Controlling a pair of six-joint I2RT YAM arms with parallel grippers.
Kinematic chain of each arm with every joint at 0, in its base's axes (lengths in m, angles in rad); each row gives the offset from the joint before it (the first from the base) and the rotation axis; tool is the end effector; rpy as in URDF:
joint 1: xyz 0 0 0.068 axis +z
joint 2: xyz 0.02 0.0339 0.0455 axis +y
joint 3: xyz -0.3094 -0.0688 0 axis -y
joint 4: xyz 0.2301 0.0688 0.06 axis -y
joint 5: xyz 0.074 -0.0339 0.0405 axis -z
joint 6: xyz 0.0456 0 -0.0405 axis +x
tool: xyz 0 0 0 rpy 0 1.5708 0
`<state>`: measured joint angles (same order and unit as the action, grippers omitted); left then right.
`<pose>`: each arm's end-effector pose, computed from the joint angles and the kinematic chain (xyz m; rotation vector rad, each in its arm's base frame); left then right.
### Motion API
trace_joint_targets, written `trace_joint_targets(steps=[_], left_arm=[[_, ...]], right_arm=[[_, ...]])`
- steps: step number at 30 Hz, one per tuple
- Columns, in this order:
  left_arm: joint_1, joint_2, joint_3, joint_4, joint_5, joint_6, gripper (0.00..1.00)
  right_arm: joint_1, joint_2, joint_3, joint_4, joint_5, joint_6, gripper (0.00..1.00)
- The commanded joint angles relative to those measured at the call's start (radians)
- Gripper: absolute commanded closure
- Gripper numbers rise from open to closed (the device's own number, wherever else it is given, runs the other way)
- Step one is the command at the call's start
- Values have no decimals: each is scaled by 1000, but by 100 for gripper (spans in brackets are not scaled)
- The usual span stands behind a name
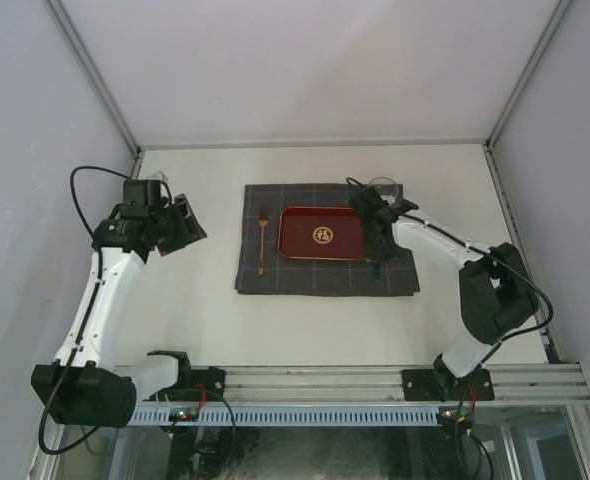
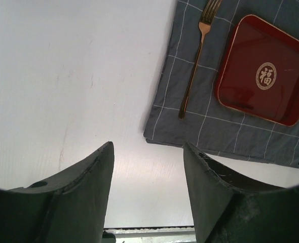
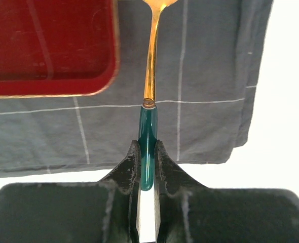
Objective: Set the dinner table for one person
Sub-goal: Place the spoon on the napkin.
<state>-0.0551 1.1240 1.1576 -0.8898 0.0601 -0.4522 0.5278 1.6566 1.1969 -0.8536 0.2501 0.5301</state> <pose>0.1921 -0.0133 0.3699 -0.4559 2.4050 -0.3005 0.2730 0.1461 0.2592 0.0487 2.7920 -0.1206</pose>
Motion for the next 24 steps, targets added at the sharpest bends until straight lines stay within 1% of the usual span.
trace_joint_targets(steps=[1,9,17,24], left_arm=[[-17,15,26,38,14,-3,39],[-33,40,30,43,7,-7,39],[-36,63,40,43,1,-11,40],[-40,66,50,40,-7,-16,40]], right_arm=[[-52,-52,-35,50,-10,-33,100],[-103,0,-37,90,-49,-74,100],[-114,70,-28,104,-73,-90,100],[-121,86,-29,107,-69,-99,100]])
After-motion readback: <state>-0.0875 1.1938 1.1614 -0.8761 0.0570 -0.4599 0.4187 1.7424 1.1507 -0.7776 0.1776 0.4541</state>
